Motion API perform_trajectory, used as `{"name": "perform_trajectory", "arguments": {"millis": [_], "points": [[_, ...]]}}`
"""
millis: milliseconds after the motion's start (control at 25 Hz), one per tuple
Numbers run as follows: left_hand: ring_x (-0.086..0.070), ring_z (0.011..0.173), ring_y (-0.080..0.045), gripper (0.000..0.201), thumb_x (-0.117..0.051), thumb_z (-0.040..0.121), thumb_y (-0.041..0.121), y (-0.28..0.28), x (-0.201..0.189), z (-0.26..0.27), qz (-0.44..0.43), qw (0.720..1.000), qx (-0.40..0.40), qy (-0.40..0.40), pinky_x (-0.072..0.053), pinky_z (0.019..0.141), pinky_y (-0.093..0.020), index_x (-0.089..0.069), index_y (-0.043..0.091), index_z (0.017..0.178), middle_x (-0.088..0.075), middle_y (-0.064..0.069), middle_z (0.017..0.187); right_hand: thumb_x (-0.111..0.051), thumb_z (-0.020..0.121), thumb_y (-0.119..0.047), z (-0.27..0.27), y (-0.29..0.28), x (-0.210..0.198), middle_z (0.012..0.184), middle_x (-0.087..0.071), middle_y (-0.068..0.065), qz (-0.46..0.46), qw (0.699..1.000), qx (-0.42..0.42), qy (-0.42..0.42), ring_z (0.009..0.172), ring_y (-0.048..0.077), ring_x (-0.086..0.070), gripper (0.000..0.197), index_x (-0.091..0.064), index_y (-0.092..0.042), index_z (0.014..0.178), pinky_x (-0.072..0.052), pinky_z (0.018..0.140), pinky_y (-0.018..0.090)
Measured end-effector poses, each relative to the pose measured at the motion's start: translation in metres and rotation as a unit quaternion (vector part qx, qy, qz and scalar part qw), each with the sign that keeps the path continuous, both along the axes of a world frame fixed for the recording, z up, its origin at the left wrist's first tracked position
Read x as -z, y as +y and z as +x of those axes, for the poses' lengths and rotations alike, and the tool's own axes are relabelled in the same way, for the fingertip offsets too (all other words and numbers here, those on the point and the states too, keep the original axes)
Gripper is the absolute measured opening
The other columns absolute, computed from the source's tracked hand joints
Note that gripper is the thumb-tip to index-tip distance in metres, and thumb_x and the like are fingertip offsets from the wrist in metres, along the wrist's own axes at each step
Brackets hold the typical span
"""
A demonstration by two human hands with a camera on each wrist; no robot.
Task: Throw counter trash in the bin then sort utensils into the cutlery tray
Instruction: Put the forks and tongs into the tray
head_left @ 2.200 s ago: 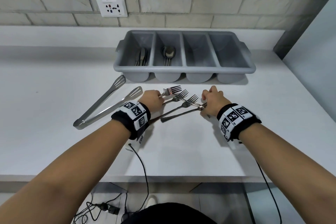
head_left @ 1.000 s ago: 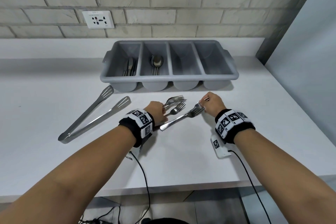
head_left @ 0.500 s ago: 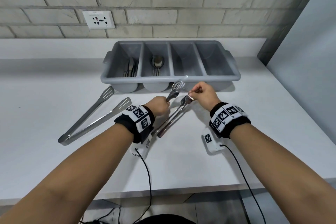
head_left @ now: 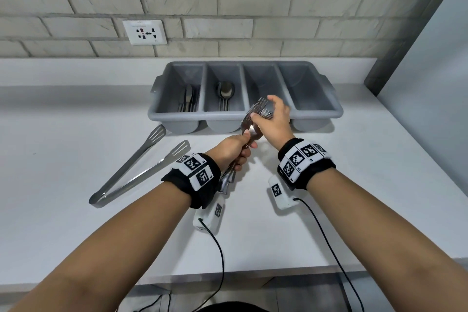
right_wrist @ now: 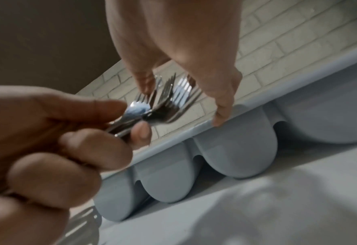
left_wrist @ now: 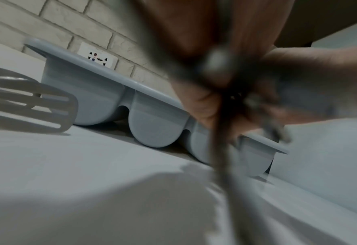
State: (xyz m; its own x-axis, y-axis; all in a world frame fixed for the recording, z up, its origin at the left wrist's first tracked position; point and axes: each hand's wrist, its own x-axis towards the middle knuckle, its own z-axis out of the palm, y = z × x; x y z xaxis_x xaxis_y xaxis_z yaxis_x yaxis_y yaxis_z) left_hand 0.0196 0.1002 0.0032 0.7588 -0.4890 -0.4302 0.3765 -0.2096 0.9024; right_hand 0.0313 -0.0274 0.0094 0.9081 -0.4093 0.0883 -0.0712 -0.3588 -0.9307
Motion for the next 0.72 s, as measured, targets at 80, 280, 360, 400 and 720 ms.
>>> {"name": "perform_trajectory", "arguments": {"millis": [80,280,360,400,720], "points": [[-0.024,0.037,-0.006,0.032,-0.03,0.099,0.03,0.003,-0.005,0.001,-0.005,1.0,0.015,0.0,-0.02,0.037,-0.016,-0.046,0.017,0.075,-0.027,0.005,0.053,-0.073,0.073,-0.025,0.002,0.004,-0.002,0.13,-0.048,0.012,0.102,0.995,-0.008,-0.016,0.118,0.023,-0.049,0.066,-0.041,-0.019,0.13,-0.042,0.104,0.038],[-0.03,0.032,-0.003,0.026,-0.039,0.09,-0.005,0.013,-0.008,0.006,-0.023,0.998,0.056,-0.013,-0.027,0.033,-0.013,-0.039,0.017,0.076,-0.035,-0.001,0.061,-0.069,0.078,-0.002,0.006,0.007,-0.013,0.085,-0.059,-0.006,0.121,0.989,-0.018,-0.078,0.075,0.003,-0.061,0.036,-0.05,-0.018,0.105,-0.052,0.071,0.019],[-0.035,0.032,-0.002,0.025,-0.04,0.09,-0.007,0.021,-0.01,0.011,-0.049,0.997,0.066,-0.005,-0.032,0.035,-0.013,-0.042,0.015,0.078,-0.039,-0.002,0.065,-0.065,0.08,0.002,0.013,0.01,-0.02,0.079,-0.055,-0.006,0.12,0.989,-0.003,-0.084,0.056,-0.007,-0.06,0.034,-0.046,-0.014,0.103,-0.048,0.051,0.008],[-0.038,0.033,-0.001,0.022,-0.043,0.092,-0.005,0.026,-0.011,0.015,-0.054,0.996,0.072,0.001,-0.036,0.036,-0.014,-0.045,0.014,0.079,-0.041,-0.001,0.067,-0.063,0.081,0.003,0.017,0.012,-0.022,0.078,-0.054,-0.005,0.12,0.989,0.0,-0.085,0.051,-0.007,-0.059,0.032,-0.044,-0.013,0.102,-0.046,0.044,0.007],[-0.032,0.034,0.0,0.022,-0.04,0.099,0.016,0.048,-0.021,0.038,-0.038,0.992,0.118,0.023,-0.026,0.034,-0.01,-0.038,0.018,0.077,-0.035,0.002,0.064,-0.062,0.081,-0.001,0.049,0.016,-0.018,0.081,-0.059,0.001,0.176,0.979,0.072,-0.067,0.067,0.014,-0.057,0.033,-0.047,-0.029,0.084,-0.051,0.066,0.027]]}}
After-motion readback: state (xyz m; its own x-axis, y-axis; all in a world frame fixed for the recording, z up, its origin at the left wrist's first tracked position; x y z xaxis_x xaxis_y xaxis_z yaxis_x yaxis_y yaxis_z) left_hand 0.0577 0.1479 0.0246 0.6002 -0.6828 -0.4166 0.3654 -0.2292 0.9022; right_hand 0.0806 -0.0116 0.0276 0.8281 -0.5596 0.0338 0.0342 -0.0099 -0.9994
